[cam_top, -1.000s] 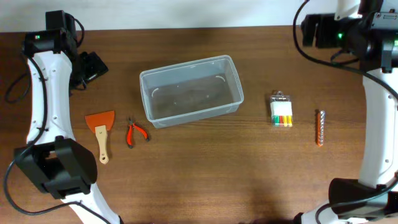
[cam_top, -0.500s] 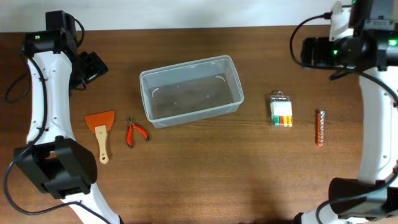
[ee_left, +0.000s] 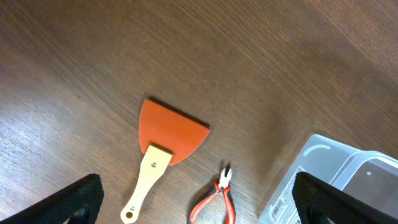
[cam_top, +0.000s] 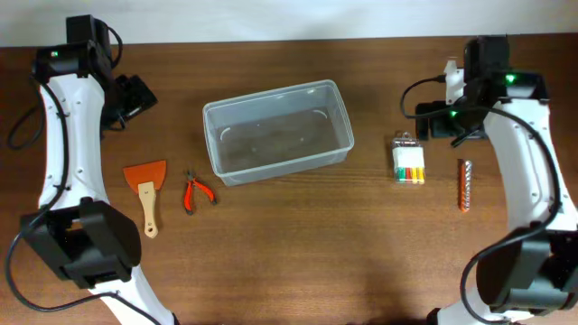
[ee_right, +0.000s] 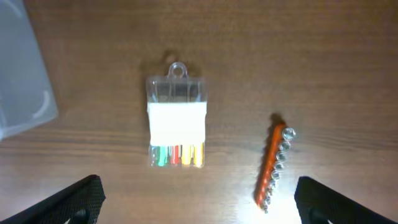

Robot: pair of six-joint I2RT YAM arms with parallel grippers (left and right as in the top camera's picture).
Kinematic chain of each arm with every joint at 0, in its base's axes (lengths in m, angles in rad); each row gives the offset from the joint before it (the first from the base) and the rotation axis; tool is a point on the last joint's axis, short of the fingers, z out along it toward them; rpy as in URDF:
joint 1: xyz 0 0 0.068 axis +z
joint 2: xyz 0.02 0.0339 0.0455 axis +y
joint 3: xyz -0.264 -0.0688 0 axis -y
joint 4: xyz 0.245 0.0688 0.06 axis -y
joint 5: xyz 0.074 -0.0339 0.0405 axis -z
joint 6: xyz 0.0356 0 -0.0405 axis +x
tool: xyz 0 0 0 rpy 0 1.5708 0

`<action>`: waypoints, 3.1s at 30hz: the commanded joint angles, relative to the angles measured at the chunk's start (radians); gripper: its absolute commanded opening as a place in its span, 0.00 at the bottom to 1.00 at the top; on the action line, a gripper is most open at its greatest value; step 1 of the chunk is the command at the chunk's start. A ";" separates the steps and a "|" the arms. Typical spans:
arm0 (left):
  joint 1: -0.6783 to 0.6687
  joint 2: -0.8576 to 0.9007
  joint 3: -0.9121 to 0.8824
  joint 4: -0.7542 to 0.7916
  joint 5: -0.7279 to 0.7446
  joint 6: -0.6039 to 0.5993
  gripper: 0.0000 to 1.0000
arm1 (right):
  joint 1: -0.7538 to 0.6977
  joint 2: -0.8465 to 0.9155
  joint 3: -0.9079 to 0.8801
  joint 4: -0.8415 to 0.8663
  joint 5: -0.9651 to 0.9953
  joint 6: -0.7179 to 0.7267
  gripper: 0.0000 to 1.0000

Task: Pack container
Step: 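Lower the right gripper and grasp the marker pack by its top, then carry the marker pack left and lower it into the box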

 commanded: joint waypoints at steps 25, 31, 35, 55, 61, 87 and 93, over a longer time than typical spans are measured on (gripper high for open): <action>0.004 -0.015 0.011 0.000 -0.008 -0.012 0.99 | 0.030 0.062 -0.407 0.386 0.000 -0.034 0.99; 0.004 -0.015 0.011 0.000 -0.007 -0.012 0.99 | 0.089 0.088 -0.407 0.449 -0.004 -0.034 0.99; 0.004 -0.015 0.011 0.000 -0.008 -0.012 0.99 | 0.097 0.090 -0.406 0.485 0.006 0.002 0.99; 0.004 -0.015 0.011 0.000 -0.007 -0.012 0.99 | 0.013 0.201 -0.406 0.500 -0.020 0.056 0.99; 0.004 -0.015 0.011 0.000 -0.007 -0.012 0.99 | 0.013 0.204 -0.406 0.498 -0.023 0.056 0.81; 0.004 -0.015 0.011 0.000 -0.007 -0.012 0.99 | 0.119 0.202 0.446 0.087 -0.023 0.007 0.42; 0.004 -0.015 0.011 0.000 -0.008 -0.012 0.99 | 0.330 0.204 0.500 0.020 -0.021 0.011 0.42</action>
